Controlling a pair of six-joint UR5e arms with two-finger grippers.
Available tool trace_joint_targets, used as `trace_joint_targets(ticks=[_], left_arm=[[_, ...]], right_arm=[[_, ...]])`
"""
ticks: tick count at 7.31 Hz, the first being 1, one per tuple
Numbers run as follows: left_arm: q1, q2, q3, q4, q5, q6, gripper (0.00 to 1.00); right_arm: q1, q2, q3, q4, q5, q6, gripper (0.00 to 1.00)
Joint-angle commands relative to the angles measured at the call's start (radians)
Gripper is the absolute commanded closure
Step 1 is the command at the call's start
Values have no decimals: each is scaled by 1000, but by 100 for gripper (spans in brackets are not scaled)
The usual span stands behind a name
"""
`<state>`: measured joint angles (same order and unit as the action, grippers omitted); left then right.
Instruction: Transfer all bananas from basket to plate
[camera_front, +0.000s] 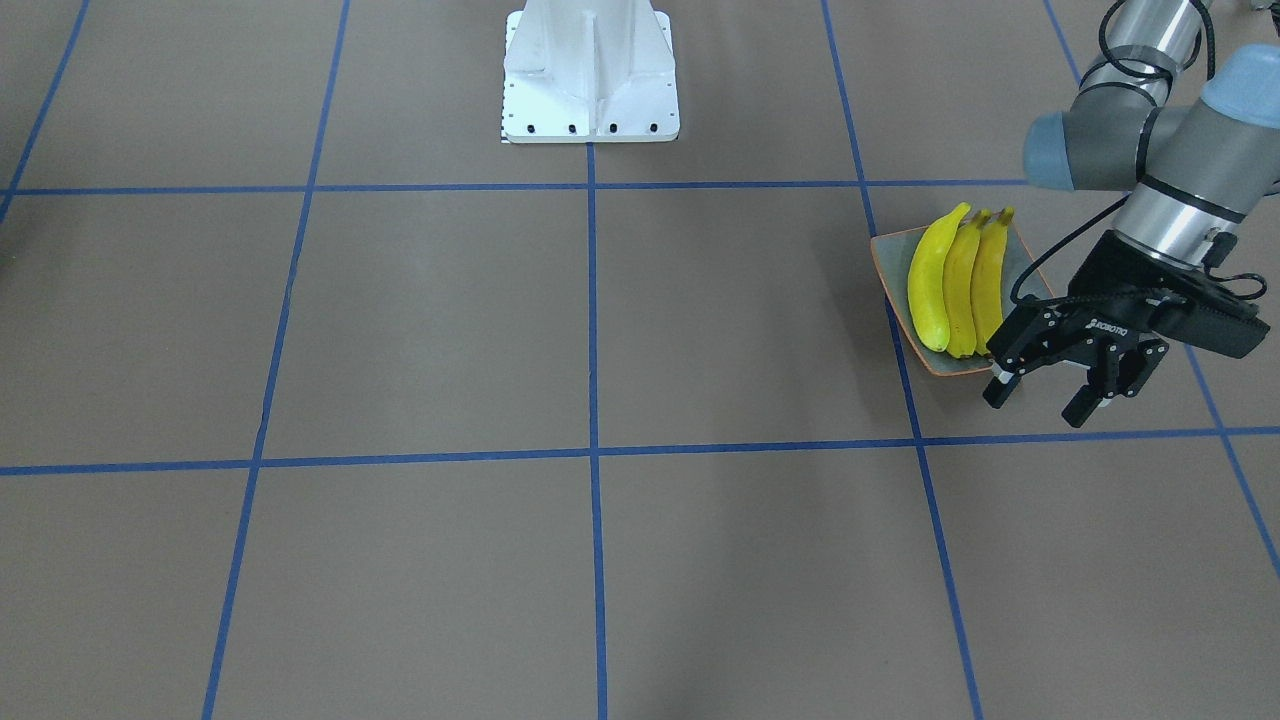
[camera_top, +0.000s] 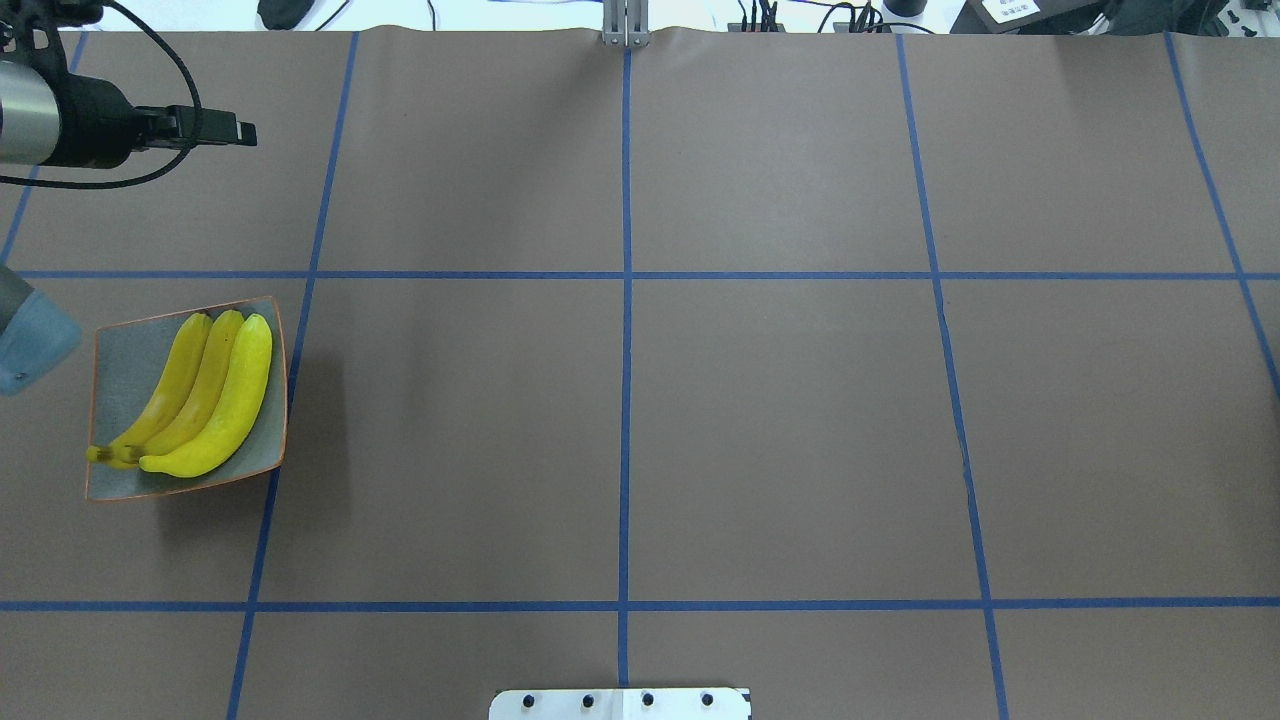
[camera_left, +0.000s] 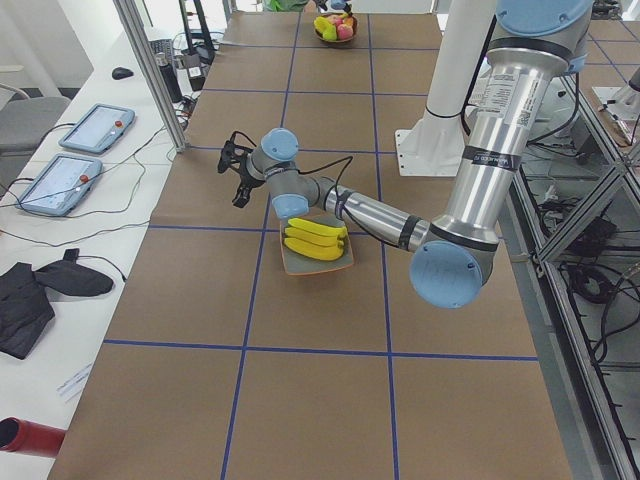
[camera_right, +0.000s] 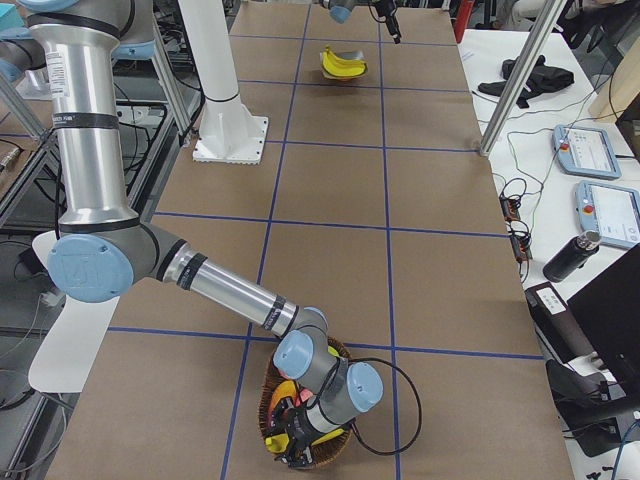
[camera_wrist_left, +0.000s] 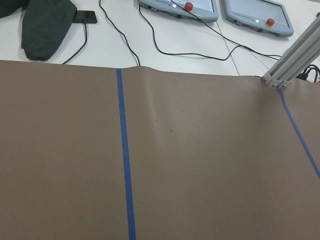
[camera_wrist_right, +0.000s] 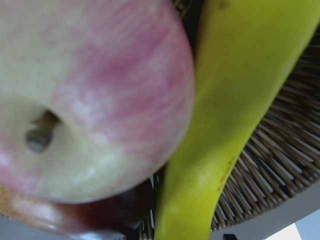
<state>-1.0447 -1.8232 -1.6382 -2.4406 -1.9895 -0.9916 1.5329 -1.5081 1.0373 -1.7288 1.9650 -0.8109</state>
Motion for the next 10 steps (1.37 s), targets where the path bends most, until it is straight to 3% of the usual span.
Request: trace_joint_targets(ticks=[1, 2, 7, 8, 10], left_arm=[[0, 5, -11, 0, 0, -1, 0], [0, 5, -11, 0, 0, -1, 0], [2, 5, -9, 2, 0, -1, 0], [2, 5, -6, 3, 0, -2, 0], [2, 8, 0, 3, 0, -2, 0]], right_arm=[[0, 0, 3, 2, 0, -1, 92], [1, 2, 7, 2, 0, -1, 100], [53, 2, 73, -6, -3, 2, 100], [103, 0, 120, -20, -33, -4, 100], [183, 9, 283, -166, -57, -27, 100]])
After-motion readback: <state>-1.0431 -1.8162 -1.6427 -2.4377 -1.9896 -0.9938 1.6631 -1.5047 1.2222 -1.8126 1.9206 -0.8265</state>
